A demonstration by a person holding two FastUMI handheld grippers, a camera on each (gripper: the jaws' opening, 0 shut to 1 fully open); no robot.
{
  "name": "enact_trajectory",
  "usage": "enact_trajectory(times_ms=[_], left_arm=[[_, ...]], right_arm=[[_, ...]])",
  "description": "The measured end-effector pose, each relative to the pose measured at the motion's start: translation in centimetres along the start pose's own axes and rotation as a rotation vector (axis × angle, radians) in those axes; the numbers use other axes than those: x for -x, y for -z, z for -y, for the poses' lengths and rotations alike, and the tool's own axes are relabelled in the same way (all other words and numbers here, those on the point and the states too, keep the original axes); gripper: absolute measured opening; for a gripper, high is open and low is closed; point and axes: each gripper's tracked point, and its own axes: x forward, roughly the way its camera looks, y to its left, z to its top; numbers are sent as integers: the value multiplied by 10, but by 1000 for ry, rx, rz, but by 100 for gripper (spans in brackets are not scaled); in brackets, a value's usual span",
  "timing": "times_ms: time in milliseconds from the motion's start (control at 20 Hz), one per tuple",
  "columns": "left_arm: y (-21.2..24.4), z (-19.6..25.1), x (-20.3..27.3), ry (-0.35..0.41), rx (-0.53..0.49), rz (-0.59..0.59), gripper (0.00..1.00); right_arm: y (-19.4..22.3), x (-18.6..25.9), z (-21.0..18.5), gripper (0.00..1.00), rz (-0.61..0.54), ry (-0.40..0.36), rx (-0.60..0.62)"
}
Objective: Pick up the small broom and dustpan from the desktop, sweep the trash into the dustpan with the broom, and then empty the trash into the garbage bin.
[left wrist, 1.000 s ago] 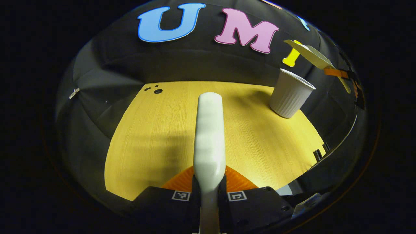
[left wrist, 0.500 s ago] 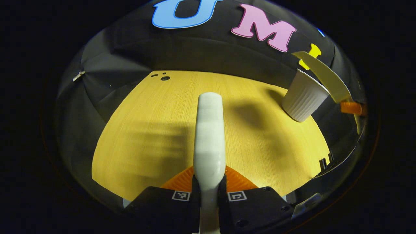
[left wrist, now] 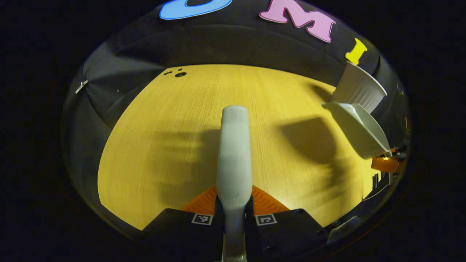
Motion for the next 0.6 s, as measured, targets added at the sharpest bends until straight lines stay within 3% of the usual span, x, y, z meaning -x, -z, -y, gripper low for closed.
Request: enact_trajectory(times_ms=[300,350,600], left_arm=[[13,8,-31,-41,-37,-91,28],[15,12,-32,-41,-41,-99,28],[17,18,-29,-63,-84,-128,31]], right_arm=[[30,-35,1,35,-102,-53,-12],[30,-38,1,38,-106,-51,-5],[30,-54,2,36,-85,-12,16]])
